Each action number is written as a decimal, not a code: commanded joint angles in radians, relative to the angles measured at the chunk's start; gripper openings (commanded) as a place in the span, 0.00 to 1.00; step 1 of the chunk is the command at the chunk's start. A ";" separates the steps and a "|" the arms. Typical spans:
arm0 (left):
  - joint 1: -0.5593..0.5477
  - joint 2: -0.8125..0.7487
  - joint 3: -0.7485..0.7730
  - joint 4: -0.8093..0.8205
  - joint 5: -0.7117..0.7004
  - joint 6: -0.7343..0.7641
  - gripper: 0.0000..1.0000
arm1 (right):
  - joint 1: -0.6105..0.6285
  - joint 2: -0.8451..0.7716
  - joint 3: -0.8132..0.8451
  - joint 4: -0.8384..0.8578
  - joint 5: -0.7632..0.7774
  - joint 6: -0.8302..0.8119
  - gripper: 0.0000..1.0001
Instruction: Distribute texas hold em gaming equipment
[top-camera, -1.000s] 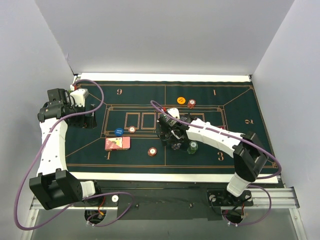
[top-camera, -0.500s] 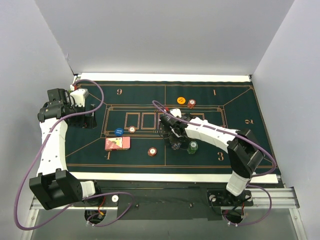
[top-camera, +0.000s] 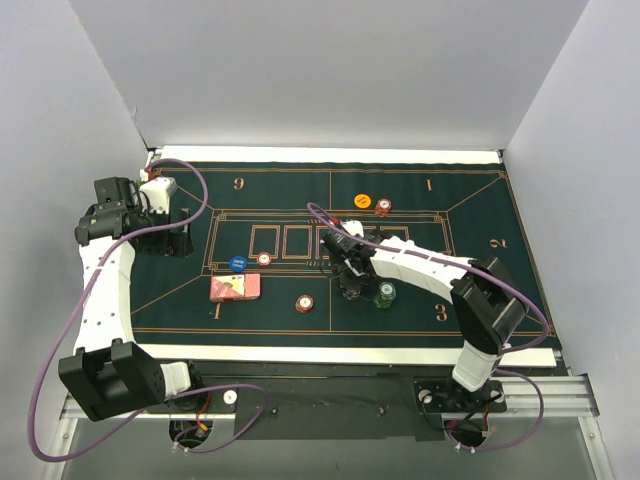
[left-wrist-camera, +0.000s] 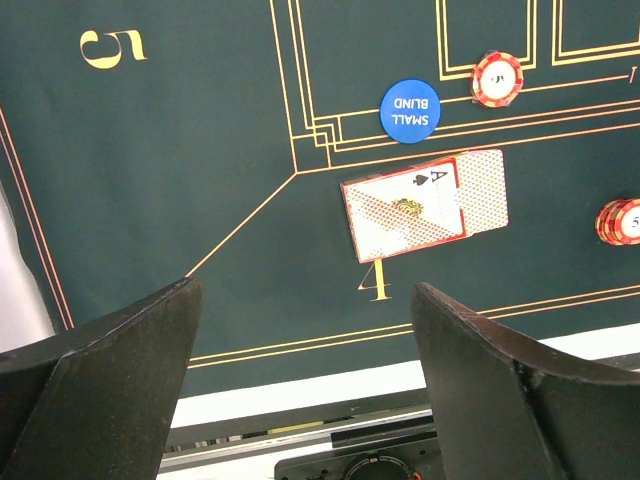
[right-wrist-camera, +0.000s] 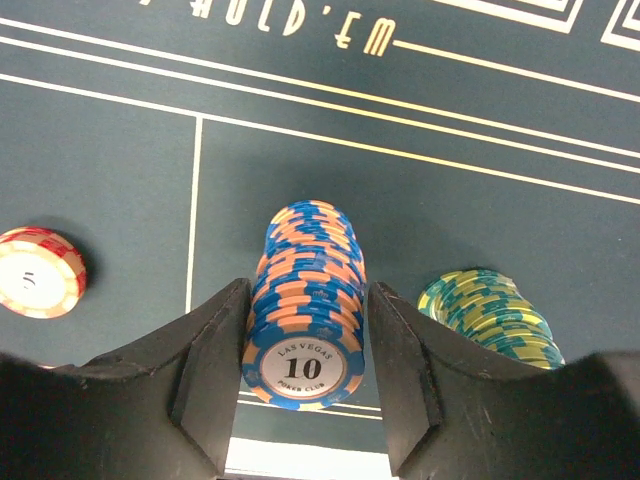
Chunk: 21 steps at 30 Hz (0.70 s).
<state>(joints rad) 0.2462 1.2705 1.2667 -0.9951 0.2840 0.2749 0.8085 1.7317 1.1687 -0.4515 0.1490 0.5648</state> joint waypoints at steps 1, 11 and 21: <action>0.008 -0.031 0.002 0.016 0.003 0.018 0.96 | -0.020 -0.008 -0.026 -0.012 -0.005 0.004 0.45; 0.008 -0.034 0.002 0.015 -0.003 0.021 0.96 | -0.019 -0.029 -0.021 -0.012 -0.006 0.004 0.36; 0.007 -0.036 -0.007 0.018 0.009 0.014 0.96 | 0.000 -0.087 0.075 -0.078 0.015 -0.002 0.29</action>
<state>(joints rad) 0.2462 1.2640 1.2663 -0.9951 0.2840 0.2749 0.7937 1.7214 1.1599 -0.4656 0.1375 0.5644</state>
